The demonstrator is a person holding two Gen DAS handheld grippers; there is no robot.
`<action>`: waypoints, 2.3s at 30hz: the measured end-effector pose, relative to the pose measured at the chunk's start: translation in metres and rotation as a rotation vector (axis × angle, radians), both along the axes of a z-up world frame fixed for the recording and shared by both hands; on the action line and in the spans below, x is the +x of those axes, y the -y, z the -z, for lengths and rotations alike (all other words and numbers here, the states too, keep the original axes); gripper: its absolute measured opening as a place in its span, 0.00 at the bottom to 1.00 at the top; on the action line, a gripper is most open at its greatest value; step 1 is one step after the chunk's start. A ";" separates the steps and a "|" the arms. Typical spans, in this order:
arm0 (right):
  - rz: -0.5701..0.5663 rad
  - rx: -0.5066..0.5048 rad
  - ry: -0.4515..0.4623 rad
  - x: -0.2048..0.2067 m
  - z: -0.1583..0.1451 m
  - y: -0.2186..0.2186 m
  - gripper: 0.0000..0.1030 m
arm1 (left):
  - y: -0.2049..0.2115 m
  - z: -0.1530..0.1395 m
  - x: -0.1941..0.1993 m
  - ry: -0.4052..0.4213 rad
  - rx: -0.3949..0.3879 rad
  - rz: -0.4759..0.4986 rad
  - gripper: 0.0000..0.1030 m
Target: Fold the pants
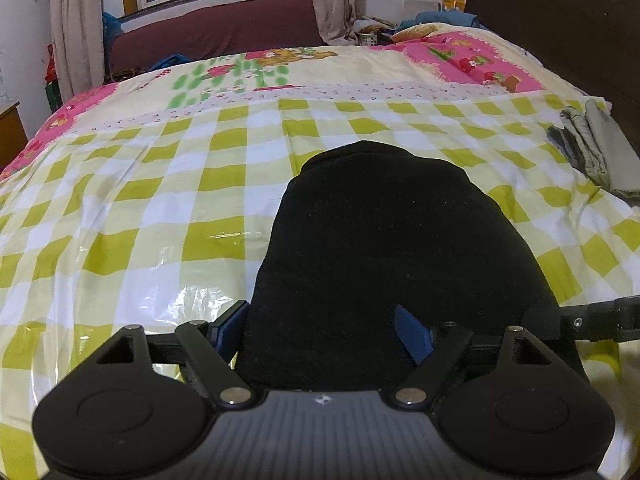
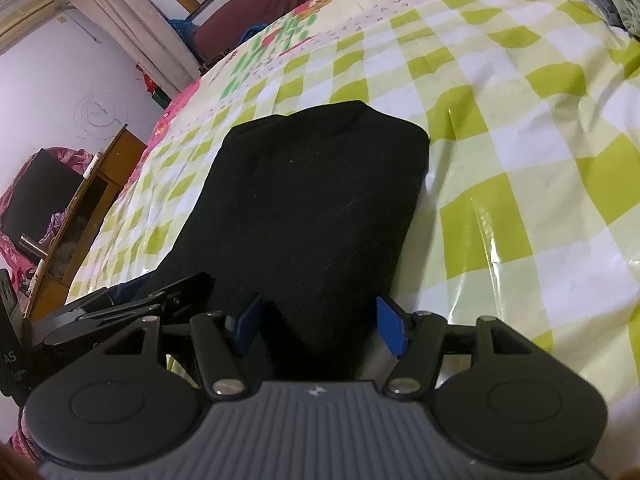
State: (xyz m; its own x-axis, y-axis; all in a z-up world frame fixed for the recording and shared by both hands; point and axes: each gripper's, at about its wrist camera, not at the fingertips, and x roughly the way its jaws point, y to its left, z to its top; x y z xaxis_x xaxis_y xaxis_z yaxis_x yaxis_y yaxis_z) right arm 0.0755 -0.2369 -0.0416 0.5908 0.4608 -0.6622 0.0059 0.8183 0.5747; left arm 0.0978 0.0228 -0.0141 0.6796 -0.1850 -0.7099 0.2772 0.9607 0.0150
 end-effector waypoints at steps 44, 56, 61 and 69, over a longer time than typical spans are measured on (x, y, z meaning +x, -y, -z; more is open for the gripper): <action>-0.018 -0.241 0.109 -0.041 -0.033 -0.028 0.62 | 0.008 -0.017 -0.067 0.082 0.018 -0.058 1.00; -0.036 -0.310 0.136 -0.059 -0.038 -0.034 0.62 | 0.015 -0.019 -0.083 0.108 0.039 -0.057 1.00; -0.036 -0.314 0.132 -0.060 -0.038 -0.034 0.62 | 0.015 -0.019 -0.085 0.111 0.045 -0.059 1.00; -0.042 -0.330 0.119 -0.060 -0.034 -0.035 0.62 | 0.019 -0.017 -0.086 0.112 0.086 -0.063 1.00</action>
